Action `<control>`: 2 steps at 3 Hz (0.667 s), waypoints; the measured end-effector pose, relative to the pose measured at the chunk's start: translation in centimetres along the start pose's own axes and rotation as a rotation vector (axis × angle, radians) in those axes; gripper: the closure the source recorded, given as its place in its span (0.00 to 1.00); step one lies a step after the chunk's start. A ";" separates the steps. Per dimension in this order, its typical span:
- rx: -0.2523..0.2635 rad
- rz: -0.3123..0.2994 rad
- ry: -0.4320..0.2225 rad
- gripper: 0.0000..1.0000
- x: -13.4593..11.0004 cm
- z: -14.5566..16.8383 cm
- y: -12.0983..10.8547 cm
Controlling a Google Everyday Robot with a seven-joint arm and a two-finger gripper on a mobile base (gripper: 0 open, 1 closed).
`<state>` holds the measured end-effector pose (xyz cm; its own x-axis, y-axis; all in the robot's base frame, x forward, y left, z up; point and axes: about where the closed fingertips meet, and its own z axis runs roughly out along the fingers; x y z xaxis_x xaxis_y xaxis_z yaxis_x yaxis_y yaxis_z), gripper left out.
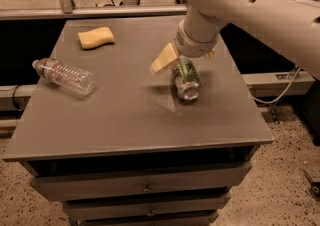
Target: Pick green can
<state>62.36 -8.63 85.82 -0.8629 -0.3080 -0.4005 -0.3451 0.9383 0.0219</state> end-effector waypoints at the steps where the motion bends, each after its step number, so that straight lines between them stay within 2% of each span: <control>1: 0.020 0.075 0.029 0.03 0.9 1.3 0.0; 2: 0.037 0.097 0.033 0.32 1.0 1.6 0.0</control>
Offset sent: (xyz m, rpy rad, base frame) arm -0.0020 -0.0014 -0.0229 -0.0142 0.0404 -0.1272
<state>62.09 -8.73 83.93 -0.9035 -0.2202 -0.3676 -0.2461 0.9689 0.0245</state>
